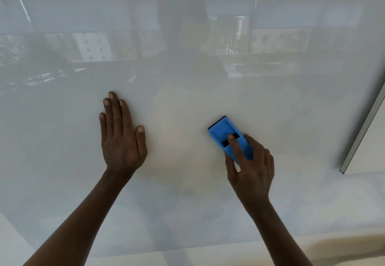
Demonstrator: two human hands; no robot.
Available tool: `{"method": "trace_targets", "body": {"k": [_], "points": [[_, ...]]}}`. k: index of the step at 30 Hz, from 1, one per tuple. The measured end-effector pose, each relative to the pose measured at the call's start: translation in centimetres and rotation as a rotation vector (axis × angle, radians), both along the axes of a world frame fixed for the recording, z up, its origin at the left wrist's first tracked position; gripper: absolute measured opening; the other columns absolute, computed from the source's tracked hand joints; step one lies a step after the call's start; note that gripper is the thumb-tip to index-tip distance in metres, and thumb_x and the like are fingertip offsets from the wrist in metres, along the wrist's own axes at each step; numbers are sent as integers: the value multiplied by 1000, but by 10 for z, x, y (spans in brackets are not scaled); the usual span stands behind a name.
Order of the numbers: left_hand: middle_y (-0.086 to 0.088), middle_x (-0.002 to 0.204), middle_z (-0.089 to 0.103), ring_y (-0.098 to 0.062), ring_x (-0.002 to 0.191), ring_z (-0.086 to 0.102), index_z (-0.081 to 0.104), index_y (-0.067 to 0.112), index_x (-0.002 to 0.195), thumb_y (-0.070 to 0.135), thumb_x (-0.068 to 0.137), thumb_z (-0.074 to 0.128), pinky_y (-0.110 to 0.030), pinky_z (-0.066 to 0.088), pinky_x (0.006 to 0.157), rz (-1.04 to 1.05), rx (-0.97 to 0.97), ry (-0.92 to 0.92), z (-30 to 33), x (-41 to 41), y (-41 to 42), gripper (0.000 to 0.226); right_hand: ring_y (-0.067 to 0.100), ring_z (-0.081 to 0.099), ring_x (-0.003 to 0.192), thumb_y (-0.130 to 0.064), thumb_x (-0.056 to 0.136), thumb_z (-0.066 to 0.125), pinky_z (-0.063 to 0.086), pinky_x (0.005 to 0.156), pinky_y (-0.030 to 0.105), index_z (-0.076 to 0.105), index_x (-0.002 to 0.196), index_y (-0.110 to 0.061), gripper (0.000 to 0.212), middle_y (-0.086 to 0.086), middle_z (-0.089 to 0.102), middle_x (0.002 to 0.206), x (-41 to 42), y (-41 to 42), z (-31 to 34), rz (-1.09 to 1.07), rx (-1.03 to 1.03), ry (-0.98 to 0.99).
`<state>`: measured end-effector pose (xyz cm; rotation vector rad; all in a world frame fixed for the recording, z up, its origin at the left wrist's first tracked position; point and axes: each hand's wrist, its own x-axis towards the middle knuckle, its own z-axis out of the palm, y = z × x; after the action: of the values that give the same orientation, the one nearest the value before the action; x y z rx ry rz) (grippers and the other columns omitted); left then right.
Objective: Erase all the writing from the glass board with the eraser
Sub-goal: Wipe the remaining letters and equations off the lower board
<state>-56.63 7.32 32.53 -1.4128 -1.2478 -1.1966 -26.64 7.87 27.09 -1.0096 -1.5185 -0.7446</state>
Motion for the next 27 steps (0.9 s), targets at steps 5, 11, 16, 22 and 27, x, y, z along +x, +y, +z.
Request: {"method": "trace_targets", "body": {"k": [5, 11, 16, 22, 27], "points": [[-24, 167, 10, -30, 161, 2, 15, -8, 159, 25, 108, 30, -47, 10, 130, 2, -3, -2, 1, 1, -1, 63, 25, 54, 103, -34, 95, 64, 50, 78, 36, 47, 142, -30, 51, 11, 53, 123, 22, 5, -6, -23, -48, 231], [-30, 166, 16, -28, 161, 0, 18, -11, 158, 24, 107, 31, -47, 10, 130, 4, -9, -16, 1, 3, -2, 63, 14, 50, 106, -39, 93, 64, 49, 80, 27, 47, 143, -33, 53, 4, 49, 120, 3, -2, -20, 92, -145, 651], [-33, 165, 19, -25, 161, -2, 19, -10, 158, 23, 106, 32, -45, 8, 130, -8, -11, -24, 1, 3, -2, 63, 19, 54, 103, -38, 92, 68, 56, 77, 40, 49, 142, -31, 54, 3, 50, 121, -36, -8, -20, 173, -147, 702], [-31, 165, 18, -27, 161, 1, 19, -10, 158, 25, 108, 30, -47, 11, 130, -16, 0, -22, 1, 3, 0, 62, 26, 56, 102, -36, 91, 71, 54, 80, 35, 51, 140, -27, 54, 6, 51, 120, -98, -22, -10, 245, -128, 559], [-33, 164, 22, -25, 161, 0, 18, -8, 159, 26, 109, 30, -46, 11, 130, -25, 2, -16, 0, 0, 0, 62, 22, 54, 105, -36, 91, 71, 49, 86, 27, 55, 136, -27, 49, 10, 57, 121, -128, -31, -7, 268, -153, 310]]}}
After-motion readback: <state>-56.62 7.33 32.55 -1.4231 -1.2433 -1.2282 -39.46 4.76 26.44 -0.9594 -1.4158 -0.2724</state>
